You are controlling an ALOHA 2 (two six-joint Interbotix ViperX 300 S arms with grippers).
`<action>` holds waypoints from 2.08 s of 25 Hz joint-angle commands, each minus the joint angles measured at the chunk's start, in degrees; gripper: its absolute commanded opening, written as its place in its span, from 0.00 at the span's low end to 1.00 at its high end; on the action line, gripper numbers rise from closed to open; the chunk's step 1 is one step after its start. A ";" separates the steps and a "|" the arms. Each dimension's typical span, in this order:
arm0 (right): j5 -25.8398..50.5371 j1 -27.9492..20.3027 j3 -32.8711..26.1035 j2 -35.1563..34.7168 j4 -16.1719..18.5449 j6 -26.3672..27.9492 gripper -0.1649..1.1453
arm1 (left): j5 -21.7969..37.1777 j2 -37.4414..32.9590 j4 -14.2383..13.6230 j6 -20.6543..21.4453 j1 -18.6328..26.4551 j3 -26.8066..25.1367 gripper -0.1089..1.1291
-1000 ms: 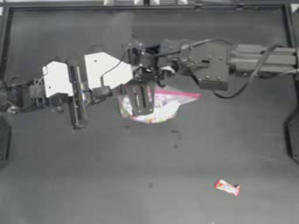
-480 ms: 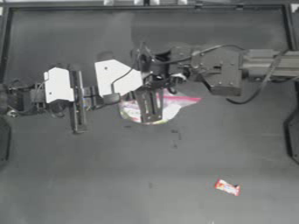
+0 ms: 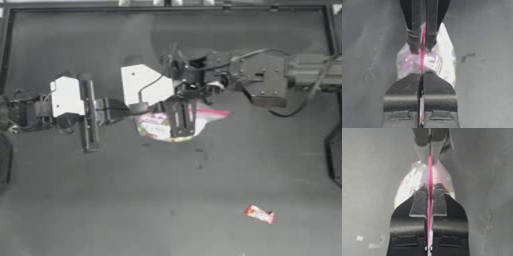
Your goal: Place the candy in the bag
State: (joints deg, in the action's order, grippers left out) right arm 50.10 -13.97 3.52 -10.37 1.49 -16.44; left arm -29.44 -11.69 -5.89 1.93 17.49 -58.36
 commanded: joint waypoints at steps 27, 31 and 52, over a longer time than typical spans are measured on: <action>-2.37 -5.01 11.43 10.20 0.62 3.60 0.15 | 0.00 -2.72 0.26 -0.09 0.44 -0.44 0.12; -2.46 -5.01 13.27 11.69 0.62 4.48 0.15 | 0.09 -2.81 0.35 -0.09 0.44 -0.44 0.12; -3.96 -5.01 22.32 18.72 4.13 9.05 0.15 | 0.09 -2.72 0.35 -0.18 0.44 -0.53 0.12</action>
State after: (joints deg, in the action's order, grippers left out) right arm 45.70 -17.49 25.58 5.89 4.75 -7.91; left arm -29.44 -11.69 -5.63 1.85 17.67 -58.89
